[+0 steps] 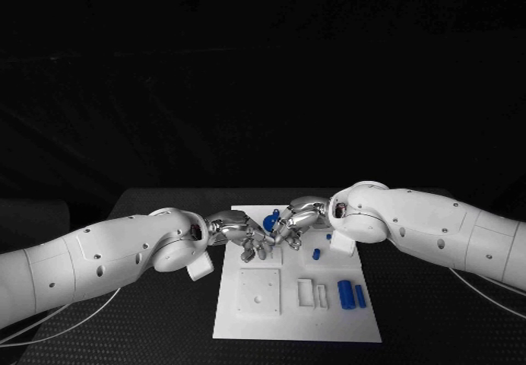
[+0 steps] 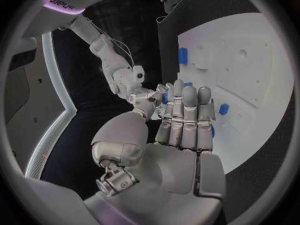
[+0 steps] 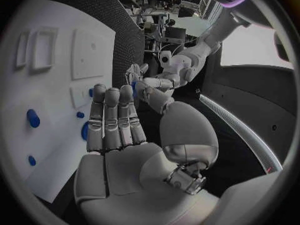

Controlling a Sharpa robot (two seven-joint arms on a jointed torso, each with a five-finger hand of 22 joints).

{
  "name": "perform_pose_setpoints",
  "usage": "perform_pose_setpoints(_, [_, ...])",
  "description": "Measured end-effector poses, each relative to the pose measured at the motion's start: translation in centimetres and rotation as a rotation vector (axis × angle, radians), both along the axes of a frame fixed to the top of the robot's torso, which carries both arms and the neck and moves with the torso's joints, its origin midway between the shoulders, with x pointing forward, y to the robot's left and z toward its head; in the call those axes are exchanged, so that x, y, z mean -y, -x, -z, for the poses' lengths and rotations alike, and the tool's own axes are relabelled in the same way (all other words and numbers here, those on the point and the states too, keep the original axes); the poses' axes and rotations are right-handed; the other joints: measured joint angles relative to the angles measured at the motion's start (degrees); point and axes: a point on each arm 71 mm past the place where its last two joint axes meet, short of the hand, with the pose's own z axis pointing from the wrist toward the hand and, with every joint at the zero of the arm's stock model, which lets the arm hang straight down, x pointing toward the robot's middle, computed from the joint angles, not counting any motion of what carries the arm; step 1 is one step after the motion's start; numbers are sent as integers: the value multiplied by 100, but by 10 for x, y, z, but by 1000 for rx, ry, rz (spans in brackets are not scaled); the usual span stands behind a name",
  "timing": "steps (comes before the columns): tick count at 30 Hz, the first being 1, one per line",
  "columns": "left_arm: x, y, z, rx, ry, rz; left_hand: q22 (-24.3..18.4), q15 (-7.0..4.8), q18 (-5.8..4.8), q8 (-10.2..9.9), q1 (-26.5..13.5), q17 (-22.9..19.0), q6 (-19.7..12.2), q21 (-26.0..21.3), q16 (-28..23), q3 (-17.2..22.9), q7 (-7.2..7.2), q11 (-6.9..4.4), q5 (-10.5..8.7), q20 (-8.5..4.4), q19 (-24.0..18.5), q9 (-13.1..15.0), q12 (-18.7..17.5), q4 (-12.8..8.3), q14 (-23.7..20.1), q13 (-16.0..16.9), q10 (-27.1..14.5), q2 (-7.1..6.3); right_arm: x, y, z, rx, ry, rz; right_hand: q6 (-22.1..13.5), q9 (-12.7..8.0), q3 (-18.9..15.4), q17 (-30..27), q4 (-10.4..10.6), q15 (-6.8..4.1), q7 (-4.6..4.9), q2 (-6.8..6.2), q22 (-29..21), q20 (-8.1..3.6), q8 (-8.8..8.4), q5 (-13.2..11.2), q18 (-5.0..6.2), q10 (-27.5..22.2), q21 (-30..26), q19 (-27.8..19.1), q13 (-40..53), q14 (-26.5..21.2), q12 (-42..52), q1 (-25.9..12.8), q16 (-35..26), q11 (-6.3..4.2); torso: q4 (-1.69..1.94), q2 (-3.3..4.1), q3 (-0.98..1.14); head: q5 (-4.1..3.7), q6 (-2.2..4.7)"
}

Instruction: Assemble the parts on the task board

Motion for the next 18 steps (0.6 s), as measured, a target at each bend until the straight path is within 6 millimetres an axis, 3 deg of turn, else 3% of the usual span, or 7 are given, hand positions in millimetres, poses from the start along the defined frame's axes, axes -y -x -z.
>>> perform_pose_setpoints(8, [0, 0, 0, -1, 6, -1, 0, -6, -1, 2, 0, -1, 20, 22, 0, 16, -20, -2, 34, 0, 0, -2, 0, -30, 1, 0, 2, 0, 1, 0, 0, -4, -4, 4, -88, -54, 30, -57, 0, 82, 66, -73, -13, 100, -95, 385, 0, -109, -99, -100, -105, -85, -126, -73, -133, 51, -1, 0, -1, 5, -8])
perform_pose_setpoints(18, [0, 0, -1, -1, 12, -2, -1, -8, -1, -2, -25, 4, 22, 22, 23, 18, -18, -11, 34, 0, 0, 13, 23, -34, 1, 1, 11, 25, 2, 0, 0, -9, -11, 8, -99, -80, 29, -104, 0, 85, 58, -97, -18, 121, -96, 806, 0, -108, -165, -121, -209, -87, -193, -97, -200, 51, -2, 0, 3, 10, -12])
